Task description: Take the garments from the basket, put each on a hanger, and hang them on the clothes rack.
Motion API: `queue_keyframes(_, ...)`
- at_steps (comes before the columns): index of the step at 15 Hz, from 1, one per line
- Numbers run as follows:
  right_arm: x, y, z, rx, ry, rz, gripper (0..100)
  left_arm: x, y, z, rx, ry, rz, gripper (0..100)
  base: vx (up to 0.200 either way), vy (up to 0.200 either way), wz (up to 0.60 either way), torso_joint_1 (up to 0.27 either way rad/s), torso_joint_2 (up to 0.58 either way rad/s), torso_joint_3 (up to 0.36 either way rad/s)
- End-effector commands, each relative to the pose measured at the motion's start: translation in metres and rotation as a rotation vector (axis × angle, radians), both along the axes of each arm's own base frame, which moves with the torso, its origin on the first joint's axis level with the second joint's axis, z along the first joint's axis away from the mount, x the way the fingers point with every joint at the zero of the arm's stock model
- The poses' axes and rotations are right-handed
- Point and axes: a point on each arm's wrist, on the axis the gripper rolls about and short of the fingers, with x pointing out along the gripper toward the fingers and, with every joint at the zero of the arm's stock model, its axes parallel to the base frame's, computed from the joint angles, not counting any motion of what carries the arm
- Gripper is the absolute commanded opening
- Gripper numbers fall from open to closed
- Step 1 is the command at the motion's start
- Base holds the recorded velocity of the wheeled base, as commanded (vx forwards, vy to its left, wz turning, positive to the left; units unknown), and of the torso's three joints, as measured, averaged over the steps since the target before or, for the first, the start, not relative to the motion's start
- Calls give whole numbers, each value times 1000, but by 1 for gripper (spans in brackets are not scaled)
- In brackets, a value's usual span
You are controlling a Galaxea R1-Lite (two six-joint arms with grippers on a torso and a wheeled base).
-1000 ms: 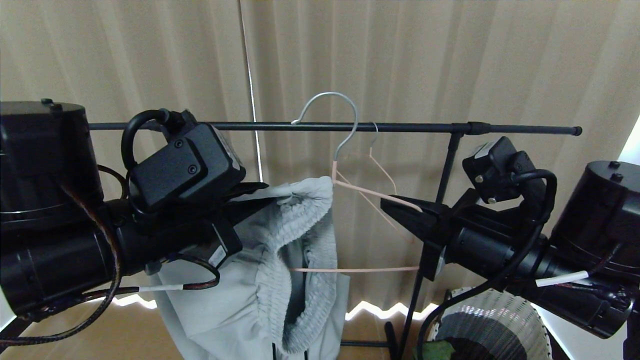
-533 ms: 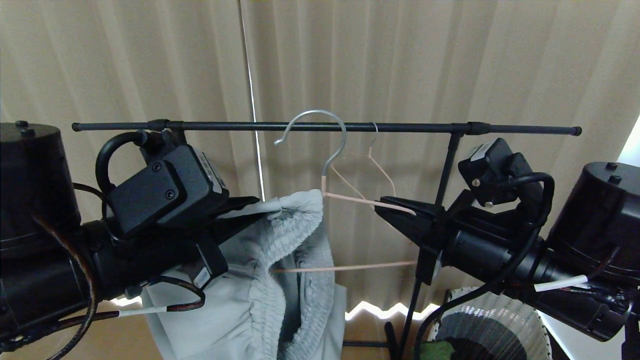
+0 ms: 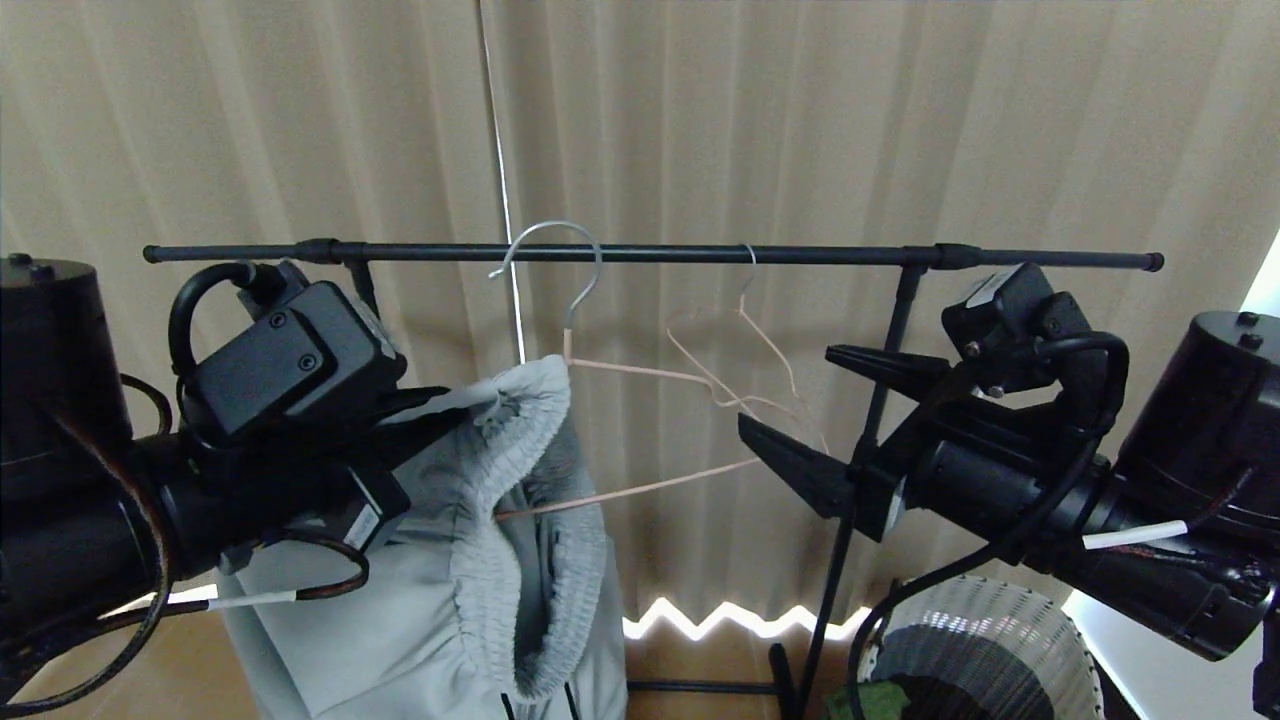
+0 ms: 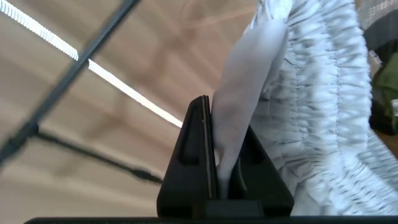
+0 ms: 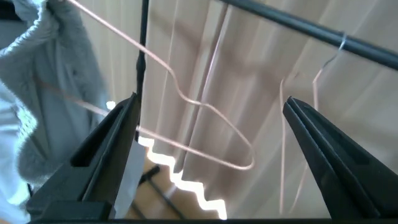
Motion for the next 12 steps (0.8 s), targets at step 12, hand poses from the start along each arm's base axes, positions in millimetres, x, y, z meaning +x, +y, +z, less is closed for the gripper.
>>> queue_keyframes(12,-5,15,-37,-26,40,64,100,8,-18,17,-326,-40,74,0,0,0,0,0,0,0)
